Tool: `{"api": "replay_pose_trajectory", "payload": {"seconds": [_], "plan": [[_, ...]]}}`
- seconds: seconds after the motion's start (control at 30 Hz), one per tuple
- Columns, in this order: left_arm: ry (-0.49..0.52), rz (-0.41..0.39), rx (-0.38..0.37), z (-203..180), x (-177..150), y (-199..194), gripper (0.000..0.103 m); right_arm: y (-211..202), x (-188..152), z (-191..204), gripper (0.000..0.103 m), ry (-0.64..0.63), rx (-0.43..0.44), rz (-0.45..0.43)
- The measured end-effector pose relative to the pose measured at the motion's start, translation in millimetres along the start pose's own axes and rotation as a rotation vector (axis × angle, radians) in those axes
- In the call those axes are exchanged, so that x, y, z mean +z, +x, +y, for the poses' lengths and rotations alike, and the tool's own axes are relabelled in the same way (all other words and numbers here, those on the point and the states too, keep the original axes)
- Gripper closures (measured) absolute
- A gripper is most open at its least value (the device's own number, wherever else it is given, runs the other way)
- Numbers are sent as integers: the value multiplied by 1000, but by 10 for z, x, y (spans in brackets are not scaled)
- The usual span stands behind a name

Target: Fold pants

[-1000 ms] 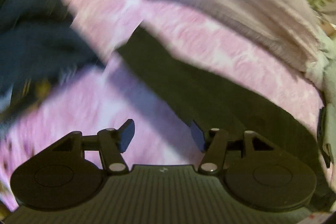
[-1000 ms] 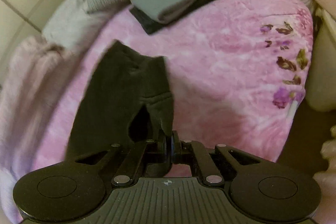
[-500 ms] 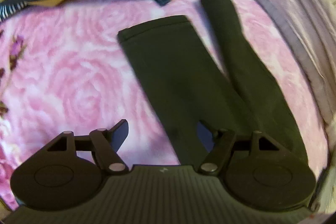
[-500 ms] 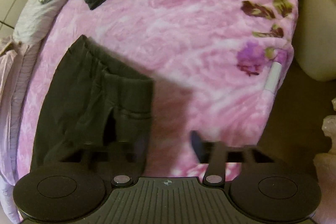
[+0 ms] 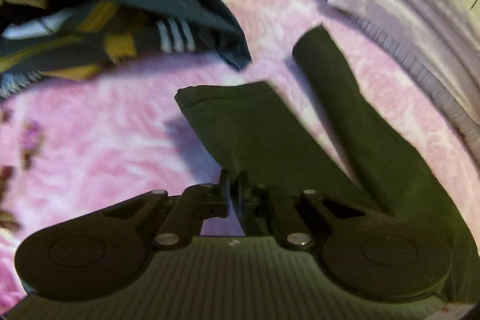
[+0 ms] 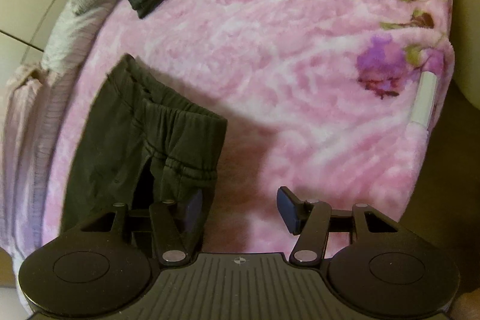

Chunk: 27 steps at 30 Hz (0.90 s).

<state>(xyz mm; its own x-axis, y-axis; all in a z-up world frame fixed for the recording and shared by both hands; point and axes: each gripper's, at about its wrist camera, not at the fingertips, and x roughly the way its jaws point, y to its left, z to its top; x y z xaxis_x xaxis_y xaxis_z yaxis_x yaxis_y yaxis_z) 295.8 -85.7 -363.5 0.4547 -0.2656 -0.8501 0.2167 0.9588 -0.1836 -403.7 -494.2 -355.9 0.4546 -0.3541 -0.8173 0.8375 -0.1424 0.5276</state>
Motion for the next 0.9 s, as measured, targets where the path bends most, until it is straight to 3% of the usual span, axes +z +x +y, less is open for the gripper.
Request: {"api": "replay_pose_trajectory", "payload": {"seconds": [0.1,0.2,0.33,0.37,0.4,0.47,0.6,0.67,0.73,0.83,0.87,0.9], "plan": [[12,1,38,230,-116,-355,98,-146,28,-82,50,24,71,-32],[-3,54,90,438,-296,-463,98,-156,103,-178,47,115,166,-42],[-28,94,160,469,-451,-365,98,198,208,-30,46,81,172,20],[-14,89,173,439,-463,-354,98,282,224,26,50,62,158,36],[-7,86,181,412,-472,-358,98,330,251,93,85,49,150,35],[-13,66,161,416,-449,-474,98,285,342,184,90,28,149,49],[24,19,115,466,-483,-900,98,-209,604,173,95,-72,215,45],[44,33,95,519,-626,-1010,98,-377,698,57,95,-89,191,52],[135,54,114,484,-875,-1000,97,-380,705,-60,95,-103,114,53],[206,155,219,470,-1201,-804,94,-92,618,-154,84,-140,-106,131],[189,156,230,510,-1249,-817,90,-49,588,-139,76,-146,-185,144],[161,140,224,561,-1265,-883,89,-77,581,-130,75,-132,-215,132]]}}
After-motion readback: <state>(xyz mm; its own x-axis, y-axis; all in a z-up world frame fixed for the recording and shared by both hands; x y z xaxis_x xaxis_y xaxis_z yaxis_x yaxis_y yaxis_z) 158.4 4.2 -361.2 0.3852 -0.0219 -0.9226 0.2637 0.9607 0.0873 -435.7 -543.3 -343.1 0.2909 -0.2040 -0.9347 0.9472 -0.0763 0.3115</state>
